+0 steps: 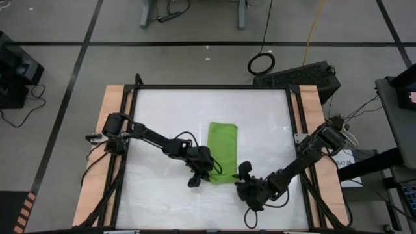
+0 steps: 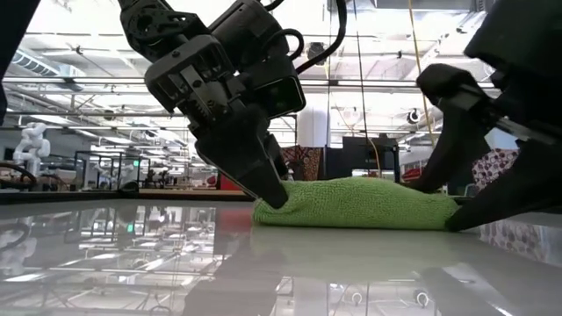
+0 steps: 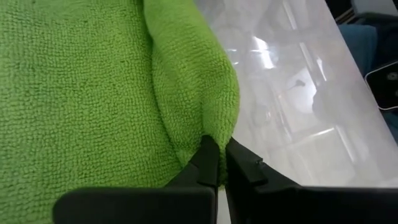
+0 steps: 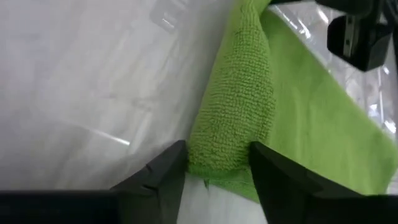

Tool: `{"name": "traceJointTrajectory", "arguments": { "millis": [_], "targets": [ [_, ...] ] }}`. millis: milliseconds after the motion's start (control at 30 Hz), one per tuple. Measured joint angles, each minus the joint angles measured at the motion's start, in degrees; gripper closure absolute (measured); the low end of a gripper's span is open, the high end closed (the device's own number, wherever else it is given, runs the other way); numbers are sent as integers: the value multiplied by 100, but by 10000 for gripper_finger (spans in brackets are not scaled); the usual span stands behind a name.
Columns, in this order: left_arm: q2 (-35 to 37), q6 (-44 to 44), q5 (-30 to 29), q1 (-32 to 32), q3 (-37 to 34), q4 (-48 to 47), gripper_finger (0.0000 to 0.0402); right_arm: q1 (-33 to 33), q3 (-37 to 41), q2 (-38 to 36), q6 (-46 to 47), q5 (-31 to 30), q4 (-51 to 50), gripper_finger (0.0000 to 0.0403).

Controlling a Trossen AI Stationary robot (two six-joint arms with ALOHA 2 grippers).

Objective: Roll towel
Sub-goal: Roll the green towel on the table

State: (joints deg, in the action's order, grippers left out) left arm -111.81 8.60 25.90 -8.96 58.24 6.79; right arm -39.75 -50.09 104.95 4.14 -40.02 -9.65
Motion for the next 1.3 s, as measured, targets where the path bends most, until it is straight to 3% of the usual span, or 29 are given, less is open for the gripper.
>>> {"name": "traceJointTrajectory", "arguments": {
  "millis": [333, 933, 1100, 1300],
  "targets": [
    [2, 294, 167, 3, 4, -26, 391, 323, -6, -27, 683, 880, 7, 393],
    [13, 864, 516, 73, 17, -207, 391, 961, 4, -712, 2016, 3487, 133, 401],
    [13, 919, 722, 73, 15, -70, 383, 1054, 7, -722, 2400, 3796, 150, 401],
    [13, 975, 755, 73, 6, -51, 328, 1053, 11, -723, 2782, 3968, 76, 401]
  ]
}}
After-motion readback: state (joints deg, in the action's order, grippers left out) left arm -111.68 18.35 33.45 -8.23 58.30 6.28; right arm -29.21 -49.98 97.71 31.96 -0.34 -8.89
